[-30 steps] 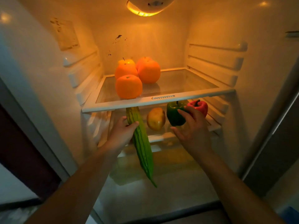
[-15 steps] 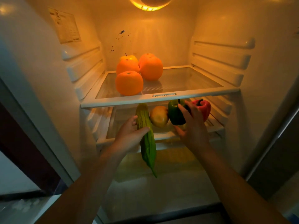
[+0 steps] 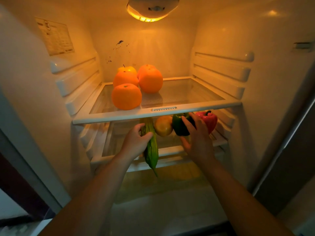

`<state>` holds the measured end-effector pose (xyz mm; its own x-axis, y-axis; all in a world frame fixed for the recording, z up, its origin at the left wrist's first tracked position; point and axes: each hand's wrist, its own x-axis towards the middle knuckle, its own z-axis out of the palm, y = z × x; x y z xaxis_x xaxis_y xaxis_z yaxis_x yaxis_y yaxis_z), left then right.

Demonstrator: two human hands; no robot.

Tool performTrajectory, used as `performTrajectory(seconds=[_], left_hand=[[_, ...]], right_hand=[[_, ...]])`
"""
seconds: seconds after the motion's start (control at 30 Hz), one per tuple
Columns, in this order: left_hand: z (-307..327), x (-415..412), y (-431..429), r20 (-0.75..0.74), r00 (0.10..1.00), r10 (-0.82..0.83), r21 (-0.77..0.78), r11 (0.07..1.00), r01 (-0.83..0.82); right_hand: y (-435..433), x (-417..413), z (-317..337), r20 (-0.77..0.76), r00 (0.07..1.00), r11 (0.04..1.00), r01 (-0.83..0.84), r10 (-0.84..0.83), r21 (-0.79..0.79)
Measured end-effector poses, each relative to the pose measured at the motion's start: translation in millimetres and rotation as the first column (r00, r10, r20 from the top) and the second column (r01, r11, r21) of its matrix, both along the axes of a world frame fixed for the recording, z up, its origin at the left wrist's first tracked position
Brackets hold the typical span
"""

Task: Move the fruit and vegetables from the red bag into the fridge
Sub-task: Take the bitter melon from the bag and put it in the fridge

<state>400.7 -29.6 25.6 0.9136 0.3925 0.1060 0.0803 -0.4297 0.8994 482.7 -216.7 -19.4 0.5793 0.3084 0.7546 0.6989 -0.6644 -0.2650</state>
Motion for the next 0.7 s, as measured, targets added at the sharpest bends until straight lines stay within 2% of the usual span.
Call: performTrajectory(seconds=[0.13,0.3,0.43,0.57,0.7], left_hand=[[0,6,3,-0.005,1.0,-0.016,-0.027,1.0,0.016],[-12,-5,0,-0.004,0.998,-0.066,-0.041,0.997,0.065],[-18,-9,0,0.019,1.0,-0.018,-0.078,0.997,0.02],[-19,1,-3,0.047,0.999,0.005,0.042,0.999,-0.007],[-17,15,0,0.041,0.999,0.023,0.079,0.997,-0.027]], right_hand=[[-11,0,1,0.008,0.999,0.999,0.033,-0.033,-0.002],[-21,-7,-4,-0.039,0.999,1.0,-0.007,0.007,0.019],[-20,-9,-11,-0.072,0.997,0.999,-0.001,0.004,0.043],[-17,-7,-9,-0.094,0.995,0.997,-0.039,0.045,0.071],[-16,-5,-5,-0.111,0.993,0.998,-0.044,0.049,0.053]])
